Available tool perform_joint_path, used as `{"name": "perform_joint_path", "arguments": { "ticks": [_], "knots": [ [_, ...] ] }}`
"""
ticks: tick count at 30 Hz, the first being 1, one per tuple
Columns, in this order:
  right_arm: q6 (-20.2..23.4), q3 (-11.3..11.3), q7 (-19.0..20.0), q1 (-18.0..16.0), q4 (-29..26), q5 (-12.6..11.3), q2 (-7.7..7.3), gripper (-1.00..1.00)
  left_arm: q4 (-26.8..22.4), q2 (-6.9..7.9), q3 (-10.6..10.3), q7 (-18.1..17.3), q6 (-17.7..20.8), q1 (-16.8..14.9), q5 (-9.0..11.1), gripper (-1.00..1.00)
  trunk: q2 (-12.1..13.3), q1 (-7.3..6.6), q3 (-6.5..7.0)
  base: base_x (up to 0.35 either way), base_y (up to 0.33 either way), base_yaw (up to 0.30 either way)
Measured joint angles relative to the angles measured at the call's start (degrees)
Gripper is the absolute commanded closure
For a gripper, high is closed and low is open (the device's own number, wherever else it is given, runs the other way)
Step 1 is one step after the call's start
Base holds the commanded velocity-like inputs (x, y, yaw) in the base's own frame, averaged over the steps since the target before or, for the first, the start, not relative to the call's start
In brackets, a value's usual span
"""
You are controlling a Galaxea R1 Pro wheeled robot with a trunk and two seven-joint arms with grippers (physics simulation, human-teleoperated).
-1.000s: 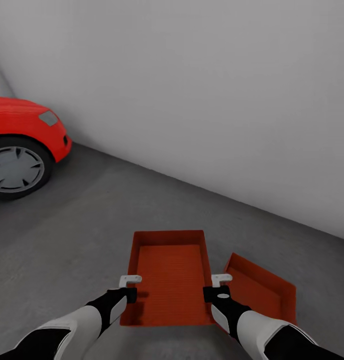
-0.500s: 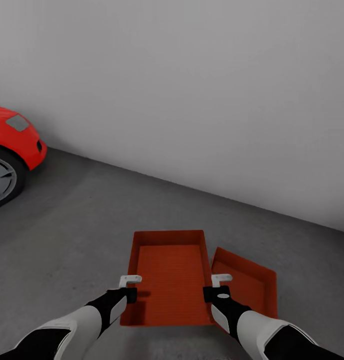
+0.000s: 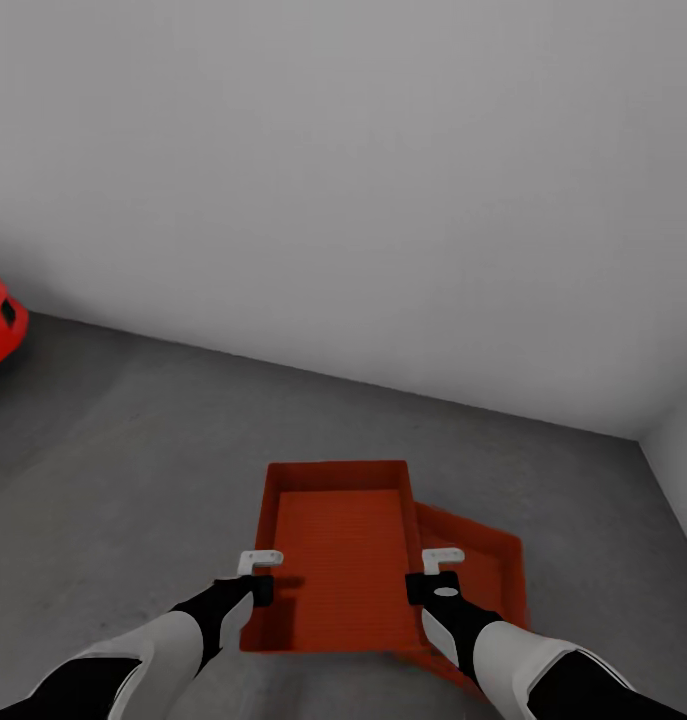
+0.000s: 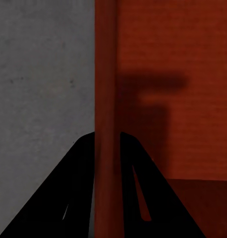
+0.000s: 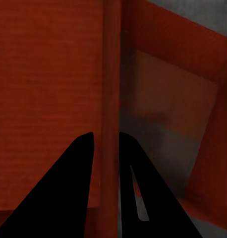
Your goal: Move the two storage containers from the living room to the garage. In the garage, place one container on the floor and stack the other container on top of it (either order is fine).
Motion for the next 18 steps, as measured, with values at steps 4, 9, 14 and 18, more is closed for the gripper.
{"name": "perform_joint_path", "arguments": {
  "ticks": [4,9,14,18],
  "knots": [
    [0.0,0.0,0.0,0.0,0.0,0.0,0.00,1.00,0.0,0.00,0.0,0.0,0.0,0.0,0.0,1.00,0.0,0.00,0.00,0.320,0.000,-0.243],
    [0.0,0.0,0.0,0.0,0.0,0.0,0.00,1.00,0.0,0.00,0.0,0.0,0.0,0.0,0.0,1.00,0.0,0.00,0.00,0.321,0.000,-0.243],
    [0.0,0.0,0.0,0.0,0.0,0.0,0.00,1.00,0.0,0.00,0.0,0.0,0.0,0.0,0.0,1.00,0.0,0.00,0.00,0.321,0.000,-0.243],
    [0.0,0.0,0.0,0.0,0.0,0.0,0.00,1.00,0.0,0.00,0.0,0.0,0.0,0.0,0.0,1.00,0.0,0.00,0.00,0.281,0.000,-0.243]
  ]
}}
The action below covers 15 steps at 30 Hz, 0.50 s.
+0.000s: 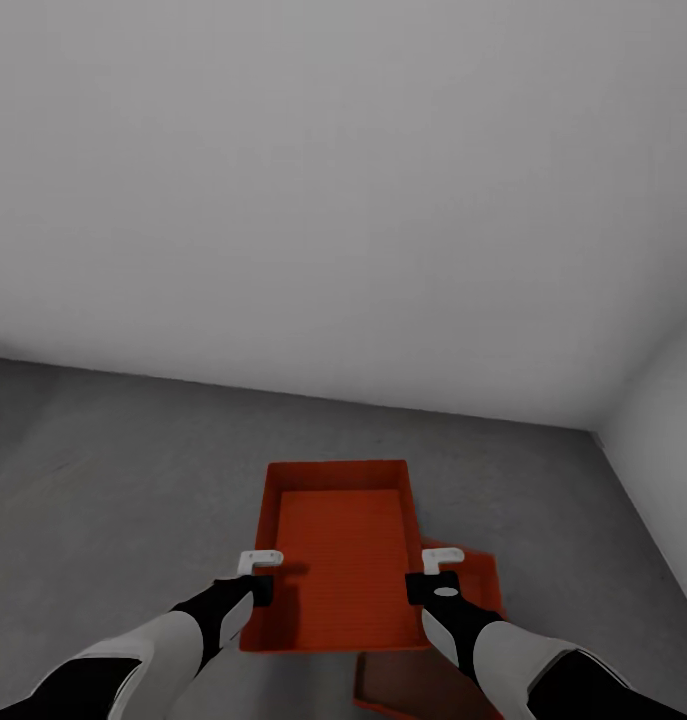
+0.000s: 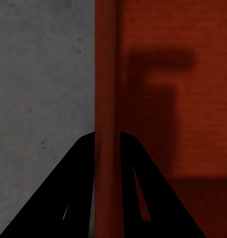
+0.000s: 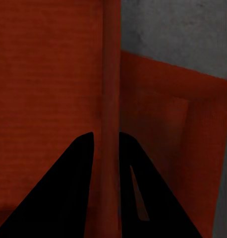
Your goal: Move the two storage containers from the living room to the garage. In the garage, place one container on the floor and stack the other container on top of it (either order is fine).
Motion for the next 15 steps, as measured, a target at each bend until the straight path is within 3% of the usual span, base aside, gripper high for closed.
{"name": "perform_joint_path", "arguments": {
  "ticks": [15],
  "knots": [
    [0.0,0.0,0.0,0.0,0.0,0.0,0.00,1.00,0.0,0.00,0.0,0.0,0.0,0.0,0.0,1.00,0.0,0.03,0.00,0.024,0.000,-0.243]
  ]
}}
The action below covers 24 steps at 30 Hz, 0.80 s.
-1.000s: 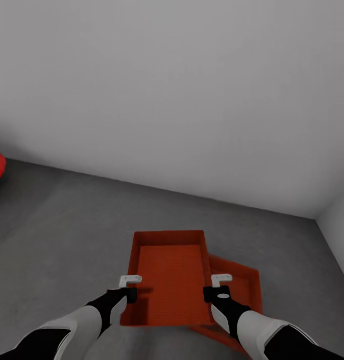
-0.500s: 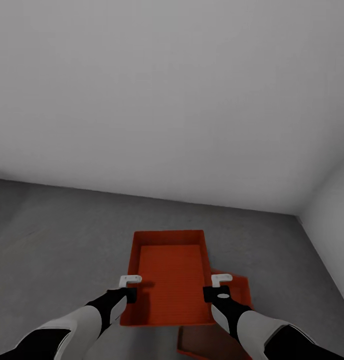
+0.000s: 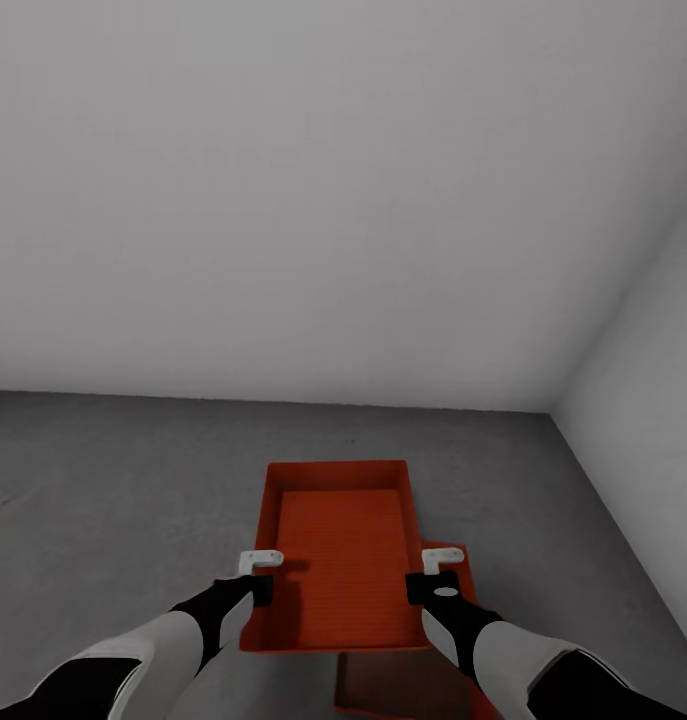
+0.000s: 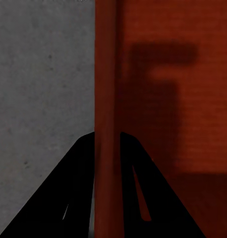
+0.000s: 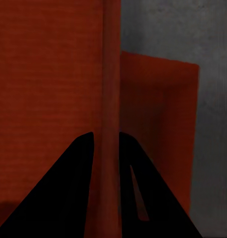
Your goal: Move the two storage containers from the living room to the garage. In the garage, place one container on the floor and stack the other container on top of it (either order is fine).
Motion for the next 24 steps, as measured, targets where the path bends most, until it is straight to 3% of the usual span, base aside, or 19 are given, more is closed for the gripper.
{"name": "perform_joint_path", "arguments": {
  "ticks": [24],
  "knots": [
    [0.0,0.0,0.0,0.0,0.0,0.0,0.00,1.00,0.0,0.00,0.0,0.0,0.0,0.0,0.0,1.00,0.0,0.00,0.00,0.000,0.000,-0.243]
  ]
}}
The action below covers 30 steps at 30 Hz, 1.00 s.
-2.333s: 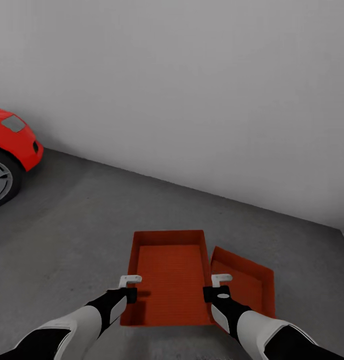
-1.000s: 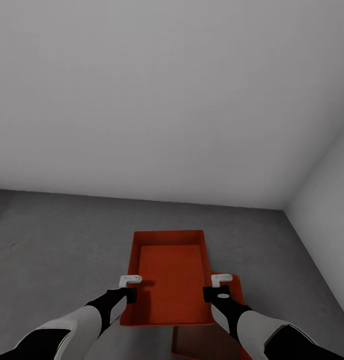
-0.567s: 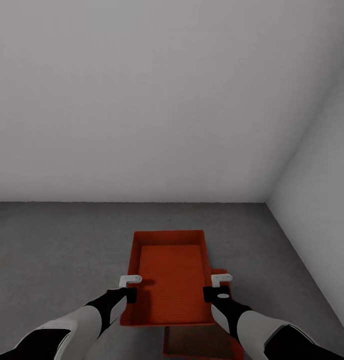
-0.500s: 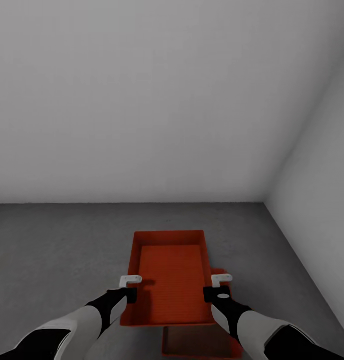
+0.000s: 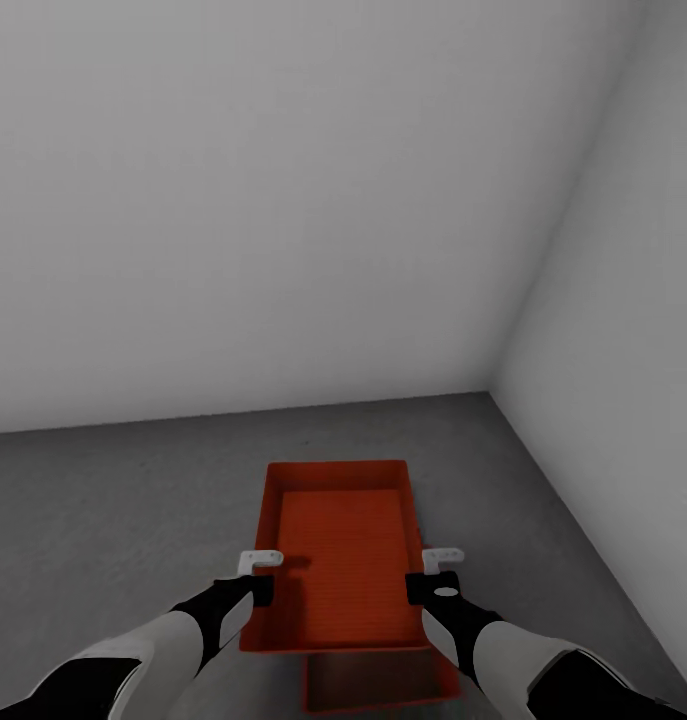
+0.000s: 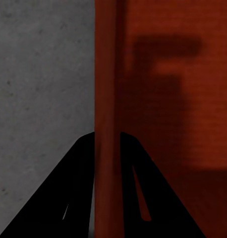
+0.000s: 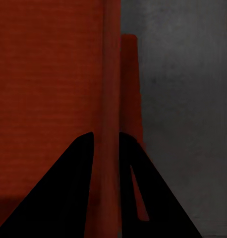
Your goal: Move the two storage containers from the living room to the garage. In the garage, place one container on the floor and stack the other container on top of it (either order is fine).
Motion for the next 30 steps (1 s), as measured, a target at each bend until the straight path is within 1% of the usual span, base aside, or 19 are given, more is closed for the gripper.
{"name": "perform_joint_path", "arguments": {
  "ticks": [30],
  "knots": [
    [0.0,0.0,0.0,0.0,0.0,0.0,0.00,1.00,0.0,0.02,0.1,-0.1,0.0,0.0,-0.1,1.00,0.0,0.00,0.00,0.000,0.000,-0.242]
  ]
}}
